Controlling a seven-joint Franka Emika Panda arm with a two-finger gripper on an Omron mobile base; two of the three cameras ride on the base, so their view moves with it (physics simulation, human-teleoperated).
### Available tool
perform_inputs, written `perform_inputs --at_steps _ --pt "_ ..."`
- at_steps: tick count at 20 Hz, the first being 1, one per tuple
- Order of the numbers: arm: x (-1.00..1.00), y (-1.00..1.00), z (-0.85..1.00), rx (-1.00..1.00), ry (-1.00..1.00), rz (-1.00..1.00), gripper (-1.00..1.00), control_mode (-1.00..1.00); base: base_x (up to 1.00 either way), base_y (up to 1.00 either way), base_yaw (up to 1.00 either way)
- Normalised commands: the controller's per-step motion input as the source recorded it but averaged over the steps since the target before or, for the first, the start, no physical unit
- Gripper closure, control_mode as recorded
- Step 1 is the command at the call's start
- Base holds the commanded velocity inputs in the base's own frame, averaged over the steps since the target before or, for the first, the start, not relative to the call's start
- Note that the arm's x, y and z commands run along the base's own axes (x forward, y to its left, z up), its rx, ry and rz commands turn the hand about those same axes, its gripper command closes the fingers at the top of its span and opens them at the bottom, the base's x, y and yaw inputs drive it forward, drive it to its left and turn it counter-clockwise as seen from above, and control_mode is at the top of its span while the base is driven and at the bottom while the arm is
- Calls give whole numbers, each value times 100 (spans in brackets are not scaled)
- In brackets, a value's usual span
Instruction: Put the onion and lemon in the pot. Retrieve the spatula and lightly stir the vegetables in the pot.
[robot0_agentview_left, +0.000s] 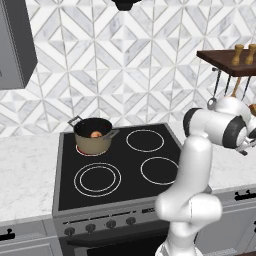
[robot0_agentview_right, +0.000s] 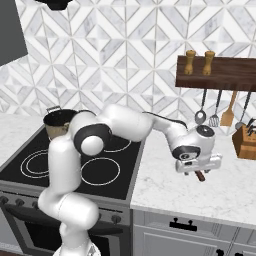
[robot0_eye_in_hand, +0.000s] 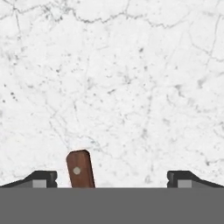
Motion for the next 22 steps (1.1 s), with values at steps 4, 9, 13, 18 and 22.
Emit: perform_inputs --at_steps 4,9,13,18,22 --pt "13 -10 -29 10 0 0 -100 -100 0 0 0" --pt "23 -13 -27 6 0 0 -100 -100 0 0 0" --pt "28 -7 -29 2 0 0 -100 -100 0 0 0" --pt "11 -3 -32 0 -1 0 -100 -100 0 0 0" --pt "0 0 -33 0 -6 0 -100 -100 0 0 0"
